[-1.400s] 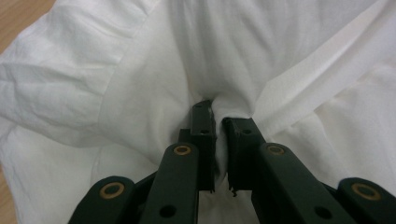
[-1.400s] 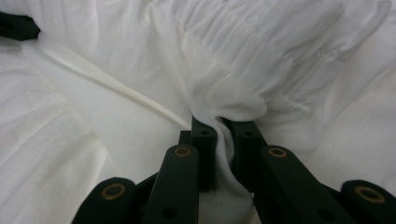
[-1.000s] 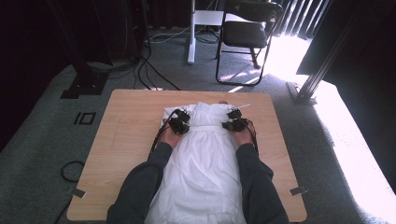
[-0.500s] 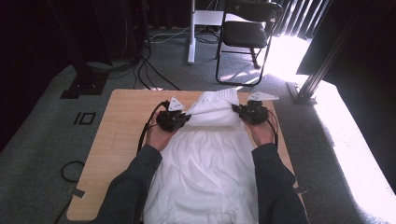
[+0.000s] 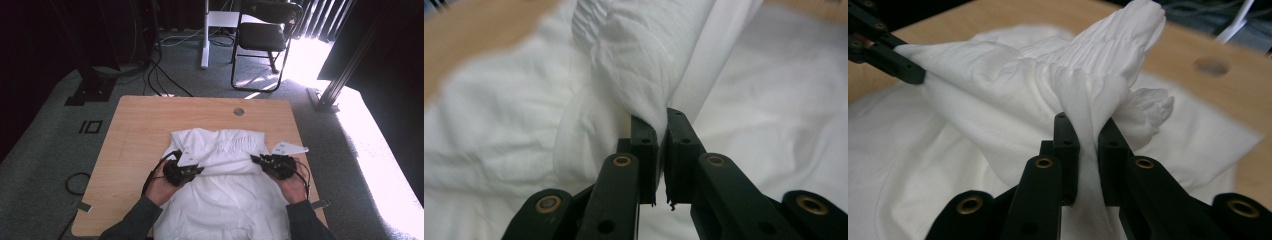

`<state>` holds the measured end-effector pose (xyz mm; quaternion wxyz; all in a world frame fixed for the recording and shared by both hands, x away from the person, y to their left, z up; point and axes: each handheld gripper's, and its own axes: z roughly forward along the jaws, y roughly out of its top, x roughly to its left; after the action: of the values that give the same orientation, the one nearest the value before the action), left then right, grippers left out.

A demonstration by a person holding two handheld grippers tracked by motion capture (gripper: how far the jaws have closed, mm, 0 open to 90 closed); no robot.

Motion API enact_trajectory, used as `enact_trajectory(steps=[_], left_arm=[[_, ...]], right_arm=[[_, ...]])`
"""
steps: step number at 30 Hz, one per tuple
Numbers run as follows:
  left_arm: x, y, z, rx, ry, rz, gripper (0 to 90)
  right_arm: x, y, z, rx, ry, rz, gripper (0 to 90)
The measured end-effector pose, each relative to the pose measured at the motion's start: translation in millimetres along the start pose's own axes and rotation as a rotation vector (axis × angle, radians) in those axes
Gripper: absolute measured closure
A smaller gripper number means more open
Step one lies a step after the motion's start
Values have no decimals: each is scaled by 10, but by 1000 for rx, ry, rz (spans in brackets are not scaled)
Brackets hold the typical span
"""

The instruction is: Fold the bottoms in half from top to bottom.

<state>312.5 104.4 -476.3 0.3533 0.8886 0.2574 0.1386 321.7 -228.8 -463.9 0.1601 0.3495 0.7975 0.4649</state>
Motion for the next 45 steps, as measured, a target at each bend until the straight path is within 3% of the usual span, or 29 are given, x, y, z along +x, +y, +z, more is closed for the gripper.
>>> enact_trajectory(steps=[2,7,8,12,17,25,32,36,38,39,41,44,45], left_arm=[[-2,-145,130,47,-20,-32,862],[-55,-344,344,157,-3,-8,855],[-56,-362,374,169,0,-10,854],[61,-384,408,156,-13,-33,852],[379,-366,445,154,15,-86,845],[867,-181,621,188,150,-122,835],[1034,-32,800,175,196,-120,827],[1062,42,887,168,218,-127,825],[1095,64,893,166,193,-176,788],[1109,67,877,161,170,-198,720],[1084,75,814,128,160,-207,583],[1063,111,695,78,118,-213,468],[1063,111,695,78,118,-213,456]], right_arm=[[50,-161,120,58,7,3,829],[128,-501,355,173,59,68,828],[147,-557,411,208,57,64,828],[179,-609,545,257,50,63,830],[162,-512,717,272,68,89,825],[109,-243,1148,266,26,70,822],[-271,-48,1409,251,-49,95,815],[-493,12,1502,233,-83,154,805],[-559,31,1525,227,-75,176,795],[-576,37,1530,226,-64,180,770],[-599,47,1501,222,-51,190,661],[-612,76,1402,201,-46,204,459],[-612,76,1402,201,-46,204,459]])
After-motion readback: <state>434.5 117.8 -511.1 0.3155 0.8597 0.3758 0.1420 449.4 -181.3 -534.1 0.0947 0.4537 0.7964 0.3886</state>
